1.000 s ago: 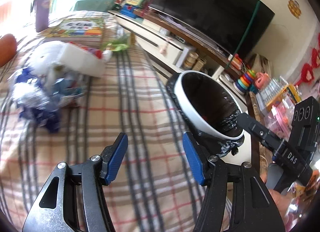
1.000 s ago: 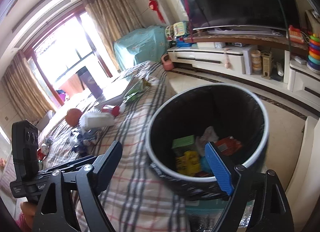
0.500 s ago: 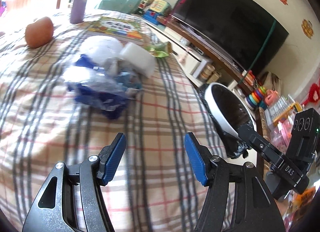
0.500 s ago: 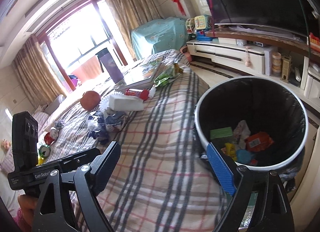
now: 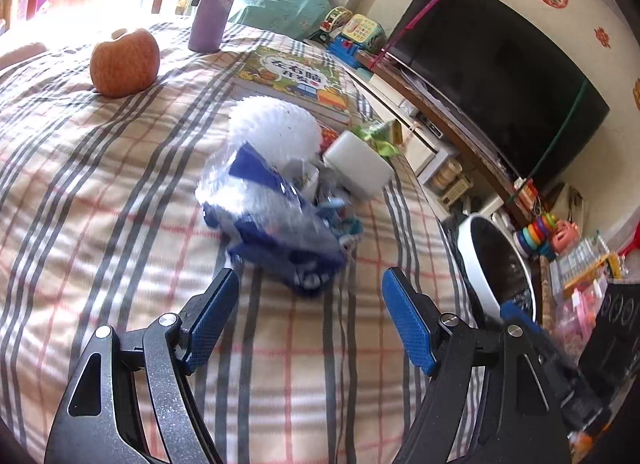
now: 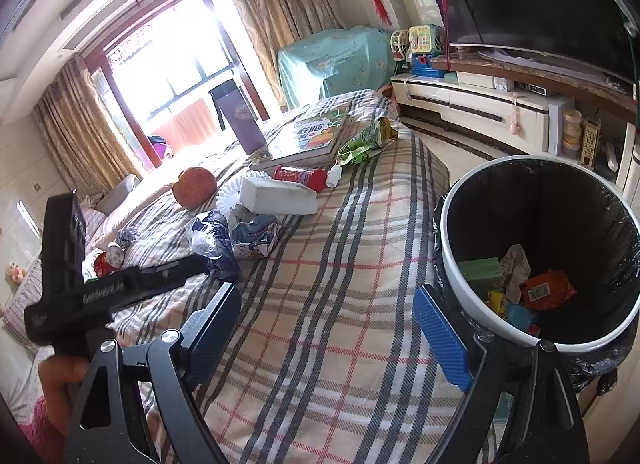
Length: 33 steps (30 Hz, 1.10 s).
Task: Collect trash
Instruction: 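Move both open tools back over the bed toward the plastic wrappers, then grasp the blue plastic bag with the left tool while the right tool grasps the crumpled paper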
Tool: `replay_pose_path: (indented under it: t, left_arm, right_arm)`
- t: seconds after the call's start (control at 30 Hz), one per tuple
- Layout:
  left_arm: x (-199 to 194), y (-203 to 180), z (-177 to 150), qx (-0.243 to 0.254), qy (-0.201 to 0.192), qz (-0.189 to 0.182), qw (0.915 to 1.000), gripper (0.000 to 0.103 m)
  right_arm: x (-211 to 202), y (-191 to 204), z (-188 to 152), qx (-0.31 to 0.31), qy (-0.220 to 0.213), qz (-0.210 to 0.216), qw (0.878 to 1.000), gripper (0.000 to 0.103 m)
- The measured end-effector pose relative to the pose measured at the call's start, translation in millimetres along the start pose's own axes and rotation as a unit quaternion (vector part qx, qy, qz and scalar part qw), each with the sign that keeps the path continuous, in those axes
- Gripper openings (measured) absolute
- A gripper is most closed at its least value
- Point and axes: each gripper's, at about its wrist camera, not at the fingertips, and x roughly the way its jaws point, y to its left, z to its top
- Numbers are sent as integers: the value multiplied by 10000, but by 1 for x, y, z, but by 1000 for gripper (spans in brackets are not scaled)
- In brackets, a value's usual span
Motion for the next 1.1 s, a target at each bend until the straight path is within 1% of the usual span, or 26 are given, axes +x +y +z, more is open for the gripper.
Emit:
replay_pose_path:
  t: [0.07,0.2,0.27,0.3,0.33,0.43,0.53,0.57,0.63,0.7,0.73,0.87,0.9,0.93,1.0,1.1]
  left_arm:
    - [7,1,6,6,17,23,10000,76]
    - [17,3,9,244,-65,291,9993,75]
    - [20,9,9,261,-75,310,9992,62]
    - [21,12,8,245,-31,261,9994,47]
    - [23,17,7,215,44,199,9996,36]
    - [18,26,5,204,40,77,9998,28]
    - [7,32,1,268,17,44,9996,22]
    - [4,33,-1,258,27,25,9997,22]
    - [-4,38,-3,234,38,-11,9997,22]
    - [-10,41,-6,215,61,-38,9997,22]
    - [-13,43,-9,211,71,-53,9997,22]
    - [-17,48,-14,198,86,-60,9997,21]
    - [-18,49,-15,187,90,-63,9998,21]
    - [-18,50,-16,178,93,-69,9998,21]
    - [-20,50,-17,192,82,-71,9998,20]
    - [-22,48,-17,223,71,-84,9997,20]
  right_arm:
    - [1,-1,0,6,8,-15,10000,89]
    - [4,0,3,19,27,-20,10000,89]
    - [8,1,4,36,54,-10,10000,89]
    - [12,2,4,52,77,16,10000,89]
    - [15,4,5,67,102,53,9999,89]
    - [29,12,7,77,173,155,9997,89]
    - [49,22,11,85,264,300,9992,88]
    - [54,25,12,86,282,351,9990,87]
    - [68,33,17,68,345,447,9984,79]
    - [83,40,23,42,388,533,9978,74]
    - [90,44,25,29,409,547,9977,72]
    - [122,53,29,-35,600,528,9968,70]
    - [129,55,28,-45,675,520,9964,66]
    - [135,55,26,-49,772,517,9957,52]
    - [136,57,22,-96,845,456,9953,33]
    - [121,61,18,-281,712,412,9962,31]
